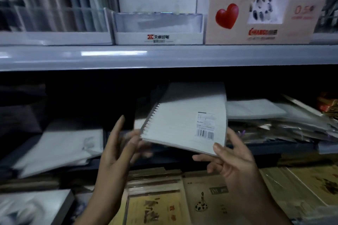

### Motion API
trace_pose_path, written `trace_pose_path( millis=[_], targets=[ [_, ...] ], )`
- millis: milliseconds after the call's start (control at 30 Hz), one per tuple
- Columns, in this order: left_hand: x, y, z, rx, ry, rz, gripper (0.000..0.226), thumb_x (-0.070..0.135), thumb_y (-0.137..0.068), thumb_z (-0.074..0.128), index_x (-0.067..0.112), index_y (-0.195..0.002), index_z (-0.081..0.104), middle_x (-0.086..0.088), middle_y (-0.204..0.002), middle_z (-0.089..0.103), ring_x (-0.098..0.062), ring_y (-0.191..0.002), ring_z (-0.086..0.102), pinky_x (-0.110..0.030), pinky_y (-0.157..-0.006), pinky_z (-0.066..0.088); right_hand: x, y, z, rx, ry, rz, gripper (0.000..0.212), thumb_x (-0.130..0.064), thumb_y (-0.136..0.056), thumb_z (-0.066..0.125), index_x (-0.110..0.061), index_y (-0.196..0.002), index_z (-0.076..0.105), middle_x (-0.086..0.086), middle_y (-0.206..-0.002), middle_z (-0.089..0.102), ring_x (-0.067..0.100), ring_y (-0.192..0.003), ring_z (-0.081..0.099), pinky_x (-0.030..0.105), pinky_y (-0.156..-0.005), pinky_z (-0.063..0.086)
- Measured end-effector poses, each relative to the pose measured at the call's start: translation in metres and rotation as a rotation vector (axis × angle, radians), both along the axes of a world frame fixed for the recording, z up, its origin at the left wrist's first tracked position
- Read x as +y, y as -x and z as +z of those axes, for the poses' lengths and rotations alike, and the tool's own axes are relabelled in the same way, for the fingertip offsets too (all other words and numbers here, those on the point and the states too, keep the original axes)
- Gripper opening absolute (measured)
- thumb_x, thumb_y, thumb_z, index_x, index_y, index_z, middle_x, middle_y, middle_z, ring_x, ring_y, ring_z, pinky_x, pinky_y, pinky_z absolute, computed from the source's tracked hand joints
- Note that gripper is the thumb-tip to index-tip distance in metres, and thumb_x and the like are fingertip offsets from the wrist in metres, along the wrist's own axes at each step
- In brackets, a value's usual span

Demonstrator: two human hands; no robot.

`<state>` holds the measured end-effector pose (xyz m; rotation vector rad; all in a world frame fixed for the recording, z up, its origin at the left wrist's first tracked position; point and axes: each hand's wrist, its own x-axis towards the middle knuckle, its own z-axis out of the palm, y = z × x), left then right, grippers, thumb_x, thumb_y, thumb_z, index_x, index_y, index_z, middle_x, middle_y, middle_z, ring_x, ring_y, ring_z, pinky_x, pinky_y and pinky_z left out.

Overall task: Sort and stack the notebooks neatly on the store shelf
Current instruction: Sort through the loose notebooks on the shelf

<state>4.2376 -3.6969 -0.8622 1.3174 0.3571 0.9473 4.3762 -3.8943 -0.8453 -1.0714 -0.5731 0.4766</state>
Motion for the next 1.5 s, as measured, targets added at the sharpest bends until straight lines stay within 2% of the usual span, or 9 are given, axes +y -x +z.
trace_pose_path(
  millis=[167,300,700,833,1000,1133,1300,1400,1500],
  targets=[
    [0.009,0.031,-0.002,-0.016,0.282,-0.208,0.046,0.045,-0.082,0.084,0.017,-0.118,0.079,-0.017,-0.097,0.075,-0.021,-0.08,0.072,-0.025,-0.064,0.057,0.018,0.014,0.0,0.004,0.072,0.082,0.057,0.0,-0.082,0.055,-0.021,-0.136,0.057,0.022,-0.114,0.074,0.049,-0.077,0.073,0.028,-0.047,0.056],
    [0.02,0.05,-0.008,-0.028,0.313,-0.112,0.036,0.025,-0.088,0.082,0.004,-0.116,0.071,-0.02,-0.086,0.072,-0.018,-0.068,0.066,-0.024,-0.06,0.052,0.041,0.034,0.001,0.005,0.087,0.125,0.057,0.0,-0.079,0.053,-0.019,-0.132,0.061,0.027,-0.107,0.074,0.049,-0.071,0.073,0.027,-0.044,0.054],
    [0.119,0.124,-0.024,-0.053,0.215,0.311,0.016,0.017,-0.098,0.069,0.008,-0.108,0.078,-0.012,-0.071,0.067,-0.016,-0.067,0.066,-0.027,-0.064,0.046,0.17,0.093,-0.018,-0.122,0.181,0.364,0.05,-0.002,-0.101,0.052,-0.027,-0.145,0.048,0.01,-0.121,0.075,0.041,-0.099,0.075,0.028,-0.064,0.061],
    [0.156,0.133,-0.018,0.014,0.179,0.435,0.013,0.016,-0.104,0.063,0.009,-0.098,0.072,-0.002,-0.061,0.067,-0.008,-0.059,0.062,-0.019,-0.054,0.041,0.215,0.101,-0.012,-0.169,0.223,0.373,0.045,0.0,-0.104,0.051,-0.021,-0.143,0.049,0.007,-0.121,0.075,0.035,-0.094,0.076,0.022,-0.057,0.057],
    [0.191,0.136,-0.029,0.28,-0.02,0.667,0.018,0.025,-0.105,0.061,0.016,-0.099,0.075,0.001,-0.063,0.071,-0.013,-0.06,0.066,-0.03,-0.063,0.048,0.264,0.108,-0.023,-0.205,0.45,0.326,0.03,-0.008,-0.107,0.051,-0.006,-0.136,0.053,0.016,-0.097,0.075,0.022,-0.057,0.072,0.021,-0.037,0.042],
    [0.193,0.14,-0.04,0.725,-0.203,0.913,0.03,0.039,-0.103,0.058,0.018,-0.111,0.077,-0.01,-0.102,0.079,-0.035,-0.102,0.072,-0.042,-0.085,0.056,0.277,0.113,-0.029,-0.405,0.639,0.221,0.018,-0.022,-0.106,0.056,-0.007,-0.115,0.06,0.006,-0.069,0.066,0.021,-0.038,0.056,0.023,-0.032,0.03],
    [0.171,0.14,-0.03,0.89,-0.397,1.015,0.031,0.034,-0.101,0.055,0.018,-0.125,0.068,-0.012,-0.112,0.071,-0.042,-0.1,0.067,-0.042,-0.074,0.048,0.276,0.117,-0.032,-0.754,0.851,-0.021,0.029,-0.049,-0.093,0.069,-0.02,-0.092,0.064,0.004,-0.068,0.07,0.031,-0.054,0.067,0.035,-0.049,0.053],
    [0.15,0.132,-0.03,0.853,-0.527,1.003,0.032,0.026,-0.099,0.059,0.018,-0.129,0.067,-0.01,-0.115,0.065,-0.037,-0.102,0.064,-0.042,-0.073,0.045,0.27,0.12,-0.03,-0.756,0.825,-0.06,0.029,-0.047,-0.088,0.076,-0.025,-0.102,0.062,0.004,-0.08,0.074,0.031,-0.066,0.071,0.047,-0.064,0.062],
    [0.125,0.117,-0.036,0.826,-0.646,0.962,0.03,0.022,-0.094,0.068,0.017,-0.123,0.073,-0.007,-0.107,0.068,-0.034,-0.099,0.063,-0.044,-0.079,0.049,0.255,0.121,-0.025,-0.78,0.789,-0.096,0.042,-0.04,-0.088,0.077,-0.032,-0.126,0.061,-0.004,-0.088,0.075,0.021,-0.071,0.072,0.044,-0.065,0.062]
  ],
)
